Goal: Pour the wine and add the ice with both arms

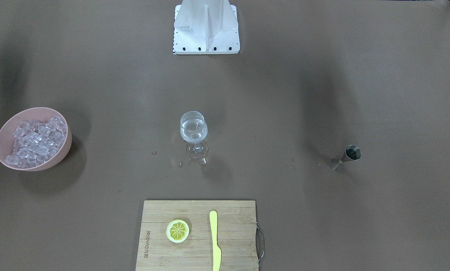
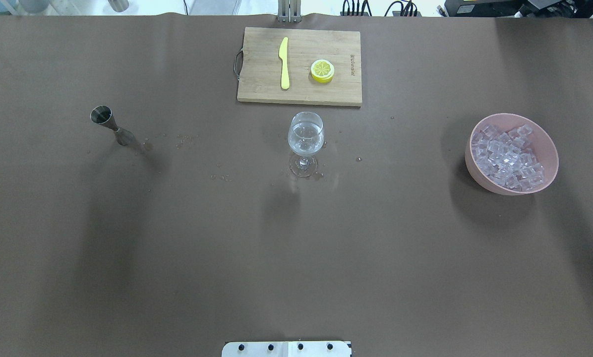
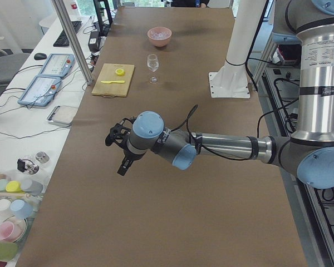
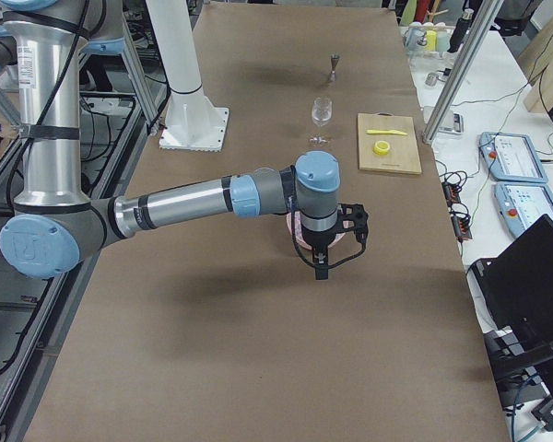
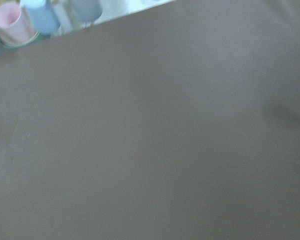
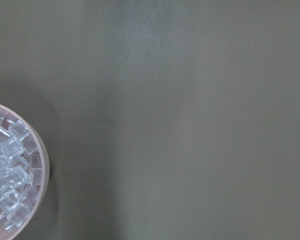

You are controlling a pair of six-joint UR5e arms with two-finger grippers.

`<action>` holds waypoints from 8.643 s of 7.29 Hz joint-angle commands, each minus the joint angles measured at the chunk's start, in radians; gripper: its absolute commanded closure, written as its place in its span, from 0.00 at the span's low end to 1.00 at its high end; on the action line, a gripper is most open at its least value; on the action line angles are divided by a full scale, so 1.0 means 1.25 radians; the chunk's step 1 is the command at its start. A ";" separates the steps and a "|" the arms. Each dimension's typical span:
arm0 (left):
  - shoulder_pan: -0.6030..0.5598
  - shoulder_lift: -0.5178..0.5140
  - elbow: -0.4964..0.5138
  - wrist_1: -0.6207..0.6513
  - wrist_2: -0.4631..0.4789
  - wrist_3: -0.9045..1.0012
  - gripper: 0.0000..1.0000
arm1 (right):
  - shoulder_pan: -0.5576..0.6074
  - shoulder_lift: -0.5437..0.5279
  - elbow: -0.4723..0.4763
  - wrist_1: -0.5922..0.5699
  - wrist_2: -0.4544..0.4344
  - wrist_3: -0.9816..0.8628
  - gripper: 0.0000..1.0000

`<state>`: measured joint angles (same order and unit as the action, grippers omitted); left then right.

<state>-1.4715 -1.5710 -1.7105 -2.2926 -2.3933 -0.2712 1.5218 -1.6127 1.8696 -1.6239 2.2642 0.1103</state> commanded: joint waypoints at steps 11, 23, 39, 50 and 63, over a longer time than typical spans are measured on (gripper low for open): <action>0.705 -0.045 -0.124 -0.013 1.146 -0.773 0.05 | 0.001 -0.007 -0.012 0.000 0.002 0.006 0.00; 0.765 -0.154 0.161 -0.087 1.350 -0.879 0.05 | 0.000 -0.007 -0.022 0.000 0.002 0.008 0.00; 0.800 -0.199 0.259 -0.129 1.391 -0.890 1.00 | 0.001 -0.001 -0.023 0.000 0.001 0.008 0.00; 0.797 -0.297 0.112 -0.531 0.809 -0.137 1.00 | 0.001 -0.001 -0.030 0.000 0.002 0.009 0.00; 0.788 -0.464 -0.056 0.092 0.670 -0.049 1.00 | 0.001 -0.006 -0.030 -0.002 0.002 0.009 0.00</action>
<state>-0.4850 -2.1383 -1.7807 -2.2207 -1.5560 -0.3388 1.5232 -1.6198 1.8316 -1.6257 2.2672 0.1212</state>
